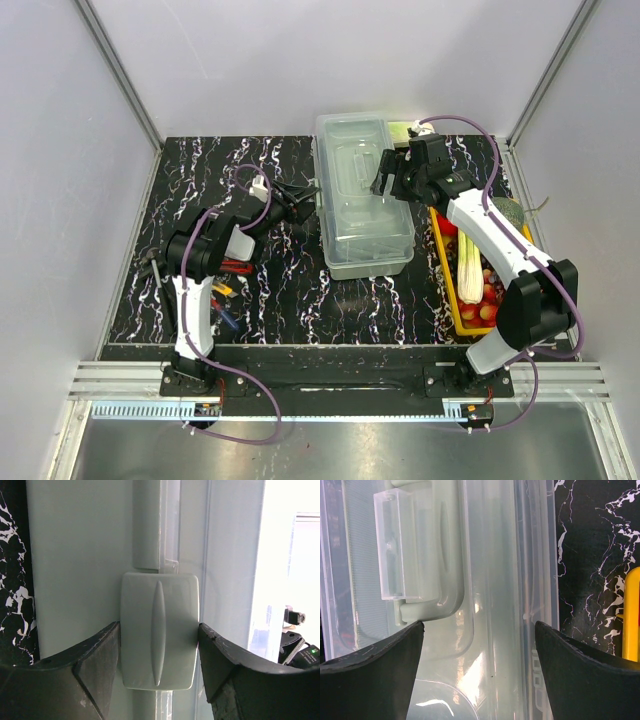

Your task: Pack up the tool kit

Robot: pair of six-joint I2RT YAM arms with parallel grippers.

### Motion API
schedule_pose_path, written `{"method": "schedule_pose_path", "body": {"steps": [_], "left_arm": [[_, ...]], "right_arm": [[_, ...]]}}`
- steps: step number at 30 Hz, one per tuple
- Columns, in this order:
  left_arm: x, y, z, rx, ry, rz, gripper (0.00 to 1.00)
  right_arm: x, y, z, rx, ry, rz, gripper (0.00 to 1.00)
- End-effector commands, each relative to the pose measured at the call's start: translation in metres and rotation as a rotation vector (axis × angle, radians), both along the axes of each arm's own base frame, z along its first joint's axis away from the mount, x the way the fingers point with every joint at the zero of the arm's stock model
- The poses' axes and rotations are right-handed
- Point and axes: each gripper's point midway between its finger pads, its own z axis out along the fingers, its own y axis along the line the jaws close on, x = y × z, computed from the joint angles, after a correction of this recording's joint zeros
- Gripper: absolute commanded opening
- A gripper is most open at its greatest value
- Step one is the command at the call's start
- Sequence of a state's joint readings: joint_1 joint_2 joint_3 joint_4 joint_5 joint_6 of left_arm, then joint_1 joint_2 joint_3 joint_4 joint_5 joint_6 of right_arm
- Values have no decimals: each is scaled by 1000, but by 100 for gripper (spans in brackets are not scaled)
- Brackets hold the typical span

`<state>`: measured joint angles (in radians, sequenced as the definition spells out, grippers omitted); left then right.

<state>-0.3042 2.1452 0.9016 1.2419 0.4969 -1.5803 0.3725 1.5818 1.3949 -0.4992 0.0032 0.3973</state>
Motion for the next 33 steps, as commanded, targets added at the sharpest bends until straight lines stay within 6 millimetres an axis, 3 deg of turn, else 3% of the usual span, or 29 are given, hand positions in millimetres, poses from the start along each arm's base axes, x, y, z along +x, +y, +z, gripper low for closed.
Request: {"method": "schedule_pose_path", "body": {"steps": [1,11,21,29,33], "left_arm": [[-48,-31,106,-69,-510,-175,45],[-49,-31,118,7,-553,-164,35],[-44,-30,110,110,-532,-145,30],[-41,-29,105,147,-514,-133,29],[-38,-24,101,156,-492,-110,34]], "right_arm": [[-52,11,-89,-86,308,111,93],[-52,11,-89,-88,308,111,93],[-52,10,-91,-94,312,106,93],[-51,10,-94,-97,317,106,92],[-50,10,-92,-94,314,105,92]]}}
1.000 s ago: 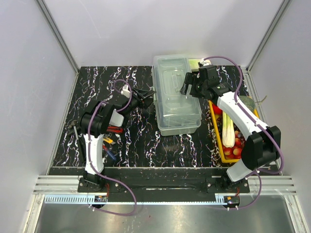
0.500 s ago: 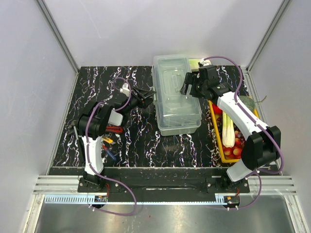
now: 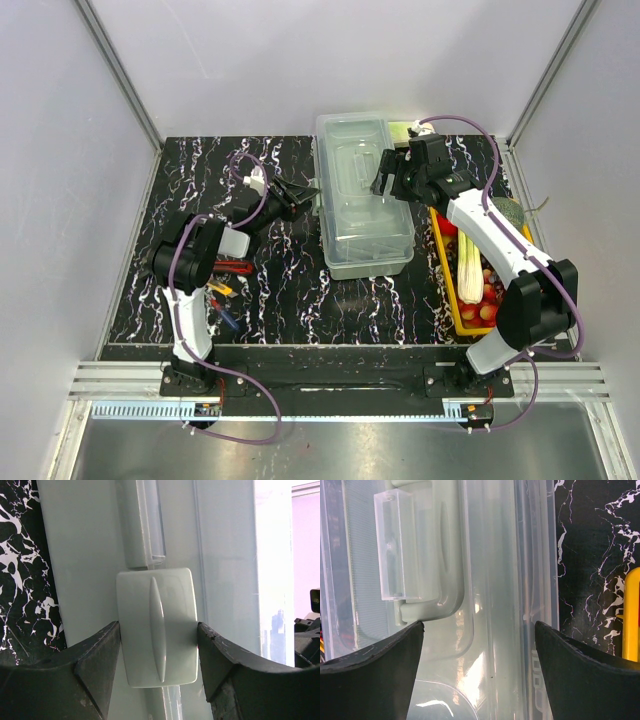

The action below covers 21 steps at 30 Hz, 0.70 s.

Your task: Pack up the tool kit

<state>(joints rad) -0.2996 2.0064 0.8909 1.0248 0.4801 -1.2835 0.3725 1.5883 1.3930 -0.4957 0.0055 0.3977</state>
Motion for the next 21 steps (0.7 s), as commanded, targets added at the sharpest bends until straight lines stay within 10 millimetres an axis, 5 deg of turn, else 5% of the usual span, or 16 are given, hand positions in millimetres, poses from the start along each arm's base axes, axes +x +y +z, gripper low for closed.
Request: {"method": "schedule_pose_path", "body": {"steps": [1,9,21], "left_arm": [[-36,-30,94,-66,-344,-162,38],[-33,-6,106,-270,-303,-98,43],[-27,13,73,-287,-178,-40,52]], "right_arm": [[-50,11,-89,-90,308,107,92],[-50,12,-89,-88,310,109,92],[-48,12,-92,-76,323,74,92]]}}
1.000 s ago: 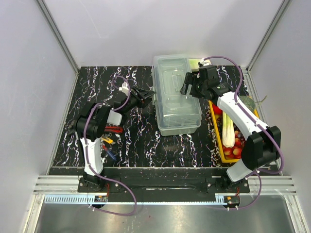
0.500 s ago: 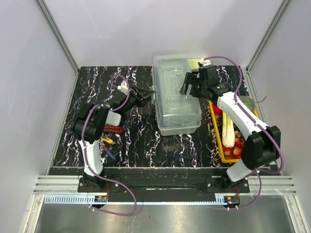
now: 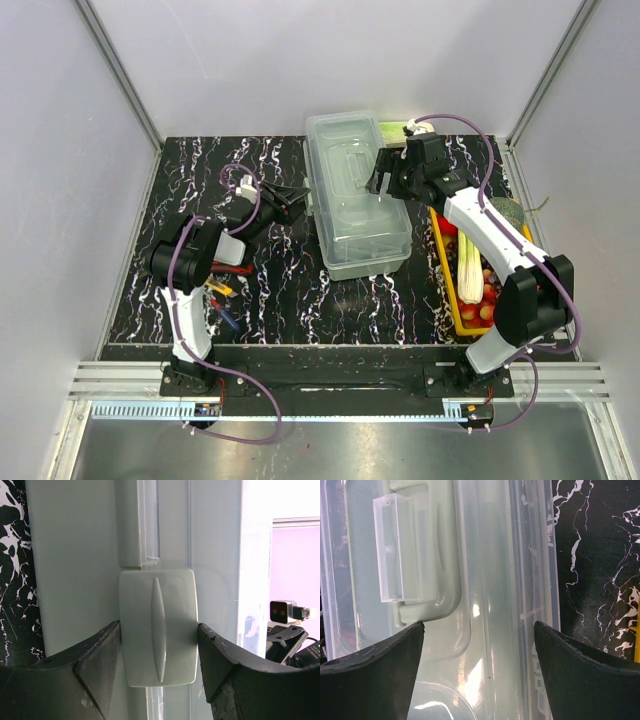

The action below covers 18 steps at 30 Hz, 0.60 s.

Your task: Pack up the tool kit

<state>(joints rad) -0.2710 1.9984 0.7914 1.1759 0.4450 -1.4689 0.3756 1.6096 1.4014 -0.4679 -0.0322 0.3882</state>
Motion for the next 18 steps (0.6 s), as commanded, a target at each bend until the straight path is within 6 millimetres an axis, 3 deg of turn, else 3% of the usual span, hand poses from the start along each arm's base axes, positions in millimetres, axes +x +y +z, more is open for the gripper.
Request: {"method": "schedule_pose_path", "body": {"steps": [1,8,14,18], "left_arm": [[-21,-5,67,-141,-262,-84,55],[-23,18,50,-178,-219,-7,65],[-24,25,42,-197,-195,4,94],[-27,33,38,-160,-199,44,99]], "right_arm": [[-52,1,-90,-100,327,31,92],[-51,1,-90,-94,330,18,91],[-51,3,-90,-80,330,11,91],[-50,3,-89,-77,328,5,91]]}}
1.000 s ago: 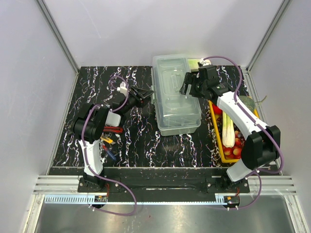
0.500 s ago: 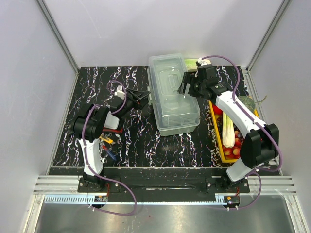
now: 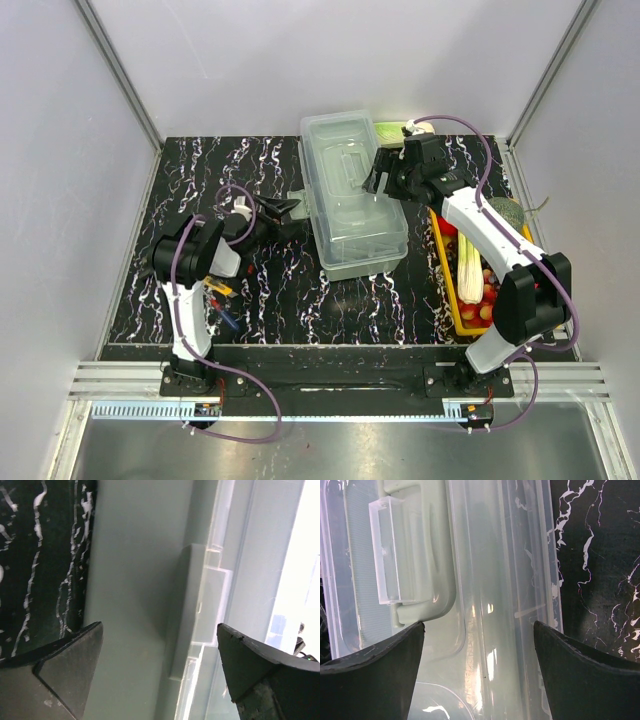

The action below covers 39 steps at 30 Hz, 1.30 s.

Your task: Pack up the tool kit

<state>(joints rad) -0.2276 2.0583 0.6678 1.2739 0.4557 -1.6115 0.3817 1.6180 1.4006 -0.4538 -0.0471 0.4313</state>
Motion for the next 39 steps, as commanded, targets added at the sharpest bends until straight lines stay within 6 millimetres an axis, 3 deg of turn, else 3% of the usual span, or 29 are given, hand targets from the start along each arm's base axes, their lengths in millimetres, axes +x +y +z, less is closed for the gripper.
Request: {"method": "schedule_pose_path", "body": {"steps": [1,6,10,11,13,15,19,22,25,31,36,39], "left_arm": [[-9,12,80,-47,-375,39,99],[-7,33,80,87,-366,102,99],[0,48,79,272,-257,123,99],[0,50,71,351,-191,108,99],[0,62,72,514,-101,109,99],[4,71,107,621,-115,132,99],[2,73,144,716,-101,80,99],[4,59,176,673,-164,34,99],[5,31,205,643,-241,-29,99],[14,-27,230,640,-323,-143,99],[14,-75,257,605,-412,-218,92],[16,-98,259,599,-421,-251,85]], "right_arm": [[-50,-5,-87,-115,313,18,91],[-45,-5,-66,-98,262,2,91],[-36,-7,-32,-75,177,-15,93],[-32,-7,-21,-62,142,-20,93],[-27,-12,1,-37,86,-42,93],[-22,-17,20,-15,42,-60,94],[-18,-22,45,15,-8,-81,94],[-16,-28,56,23,-34,-120,93],[-17,-40,58,9,-48,-178,92],[-23,-77,65,54,-140,-333,91],[-27,-83,45,50,-60,-322,81],[-32,-80,29,45,-8,-301,76]]}}
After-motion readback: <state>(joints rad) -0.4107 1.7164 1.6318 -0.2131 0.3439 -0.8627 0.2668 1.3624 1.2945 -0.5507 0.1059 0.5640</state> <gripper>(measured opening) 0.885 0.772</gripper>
